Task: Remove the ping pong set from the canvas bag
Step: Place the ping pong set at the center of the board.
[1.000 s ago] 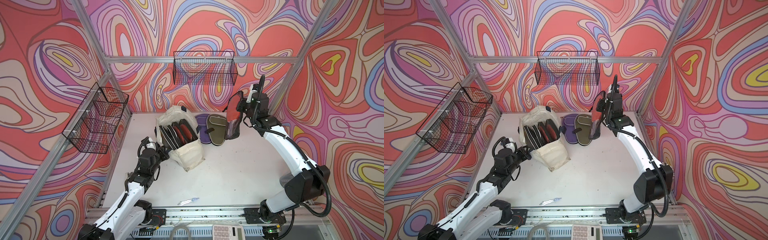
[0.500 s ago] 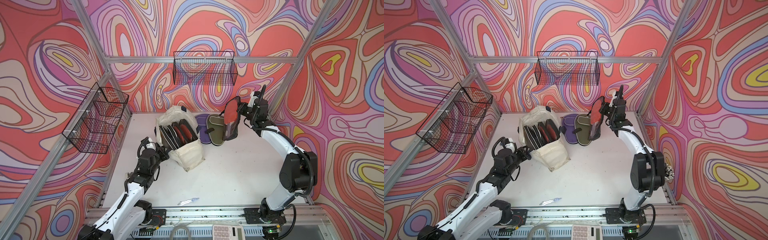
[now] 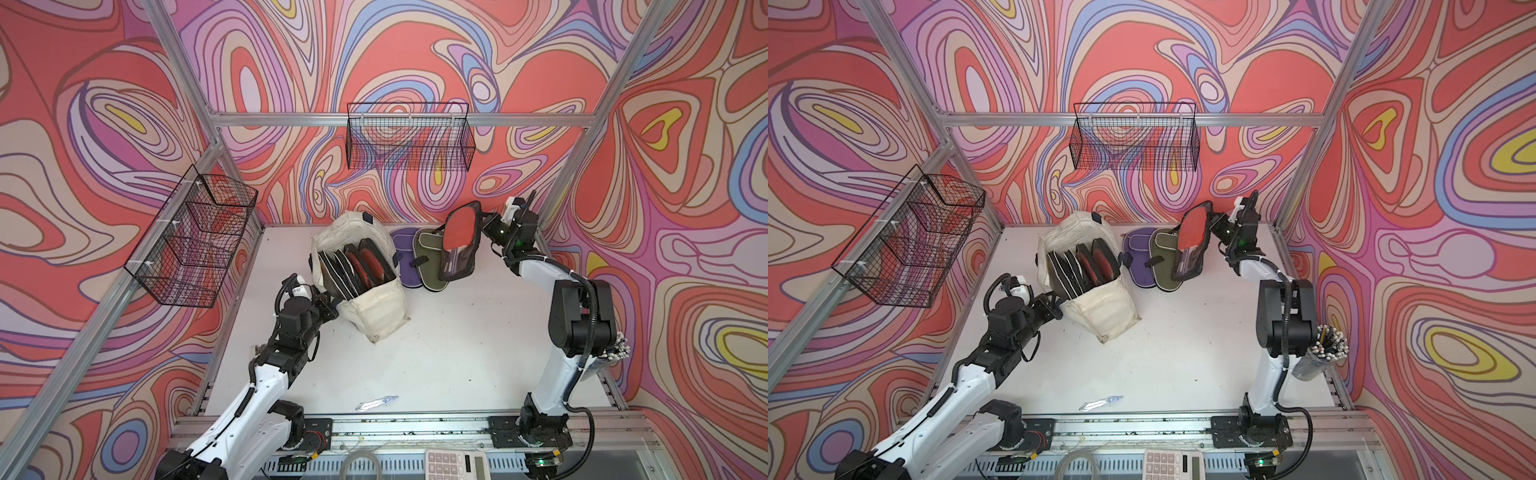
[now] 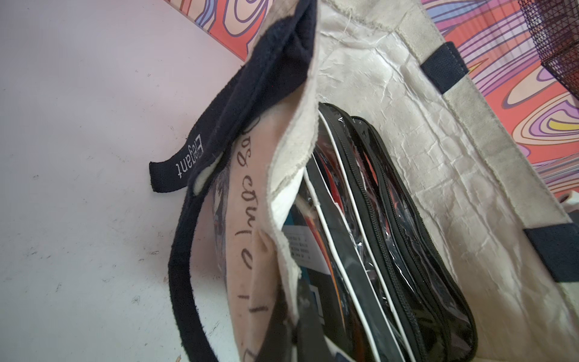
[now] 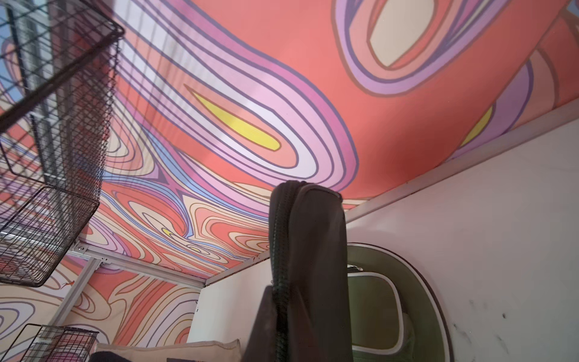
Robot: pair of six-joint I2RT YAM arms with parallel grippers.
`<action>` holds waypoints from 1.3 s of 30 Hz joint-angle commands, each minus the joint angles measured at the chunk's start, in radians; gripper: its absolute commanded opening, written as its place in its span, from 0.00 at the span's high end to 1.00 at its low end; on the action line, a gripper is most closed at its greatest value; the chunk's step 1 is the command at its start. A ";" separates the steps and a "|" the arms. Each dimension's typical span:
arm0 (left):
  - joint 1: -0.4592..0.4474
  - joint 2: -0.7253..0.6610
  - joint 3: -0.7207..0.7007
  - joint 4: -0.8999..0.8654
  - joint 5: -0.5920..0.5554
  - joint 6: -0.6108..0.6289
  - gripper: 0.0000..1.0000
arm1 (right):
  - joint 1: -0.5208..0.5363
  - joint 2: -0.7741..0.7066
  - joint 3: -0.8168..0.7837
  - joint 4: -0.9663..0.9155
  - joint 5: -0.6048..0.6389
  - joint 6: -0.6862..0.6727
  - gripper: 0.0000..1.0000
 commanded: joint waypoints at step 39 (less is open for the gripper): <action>-0.006 0.025 0.042 -0.045 0.011 0.014 1.00 | -0.078 0.266 0.066 -0.103 0.043 -0.041 1.00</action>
